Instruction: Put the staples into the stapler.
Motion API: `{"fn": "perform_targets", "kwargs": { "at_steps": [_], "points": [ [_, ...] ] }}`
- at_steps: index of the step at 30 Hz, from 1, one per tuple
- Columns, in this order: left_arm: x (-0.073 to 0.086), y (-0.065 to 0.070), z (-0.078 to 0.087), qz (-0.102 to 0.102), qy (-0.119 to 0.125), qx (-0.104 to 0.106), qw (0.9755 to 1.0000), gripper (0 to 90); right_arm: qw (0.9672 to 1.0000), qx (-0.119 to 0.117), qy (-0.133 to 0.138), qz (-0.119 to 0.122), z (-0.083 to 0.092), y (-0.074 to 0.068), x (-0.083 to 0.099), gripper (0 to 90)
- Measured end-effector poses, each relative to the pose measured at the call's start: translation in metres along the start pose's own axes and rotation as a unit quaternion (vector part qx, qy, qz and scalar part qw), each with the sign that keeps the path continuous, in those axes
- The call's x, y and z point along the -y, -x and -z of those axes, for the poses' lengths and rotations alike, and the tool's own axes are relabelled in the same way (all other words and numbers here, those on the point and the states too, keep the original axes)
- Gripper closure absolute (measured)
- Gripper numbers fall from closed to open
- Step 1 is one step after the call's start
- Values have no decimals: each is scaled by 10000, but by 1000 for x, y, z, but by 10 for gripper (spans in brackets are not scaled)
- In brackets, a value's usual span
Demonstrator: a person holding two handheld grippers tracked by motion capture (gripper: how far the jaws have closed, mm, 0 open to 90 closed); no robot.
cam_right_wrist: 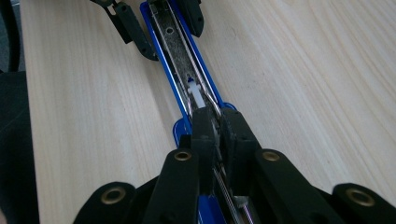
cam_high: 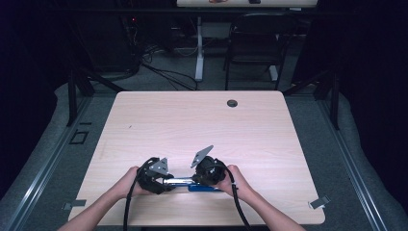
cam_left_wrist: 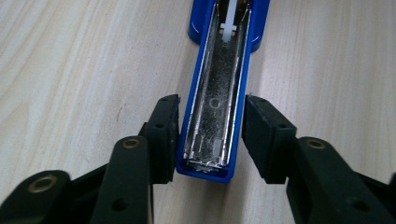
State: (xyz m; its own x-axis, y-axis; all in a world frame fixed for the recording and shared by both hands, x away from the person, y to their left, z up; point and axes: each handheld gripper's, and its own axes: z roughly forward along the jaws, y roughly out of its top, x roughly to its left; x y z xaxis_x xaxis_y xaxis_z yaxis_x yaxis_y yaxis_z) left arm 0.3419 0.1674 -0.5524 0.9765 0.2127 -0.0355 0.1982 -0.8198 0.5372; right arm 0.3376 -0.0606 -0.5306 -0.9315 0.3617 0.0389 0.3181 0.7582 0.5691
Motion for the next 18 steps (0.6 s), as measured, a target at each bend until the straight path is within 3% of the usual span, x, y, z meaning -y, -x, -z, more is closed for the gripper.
{"fn": "perform_targets", "kwargs": {
  "at_steps": [1, 7, 9, 12, 15, 16, 18],
  "points": [
    [1, 1, -1, 34, 47, -80, 10000, 582, 10000, -20, 19, -14, -1, -1, -1, 846],
    [3, 1, -9, 50, -92, -112, 9999, 574, 9999, 22, 69, -110, -3, 1, 1, 848],
    [3, 2, -8, -22, -97, -179, 9998, 602, 9998, 7, 109, -151, -3, 2, 3, 848],
    [3, 2, -6, -122, -109, -63, 9998, 620, 9998, 9, 108, -155, -3, 1, 3, 848],
    [3, 3, -4, -204, -77, -85, 9997, 631, 9998, -3, 130, -174, -3, 1, 3, 840],
    [2, 3, -2, -259, -103, 7, 9996, 635, 9998, -17, 130, -180, -3, 0, 3, 838],
    [0, 5, 0, -331, -79, -99, 9994, 638, 9998, -35, 121, -155, -3, 0, 2, 835]
  ]
}}
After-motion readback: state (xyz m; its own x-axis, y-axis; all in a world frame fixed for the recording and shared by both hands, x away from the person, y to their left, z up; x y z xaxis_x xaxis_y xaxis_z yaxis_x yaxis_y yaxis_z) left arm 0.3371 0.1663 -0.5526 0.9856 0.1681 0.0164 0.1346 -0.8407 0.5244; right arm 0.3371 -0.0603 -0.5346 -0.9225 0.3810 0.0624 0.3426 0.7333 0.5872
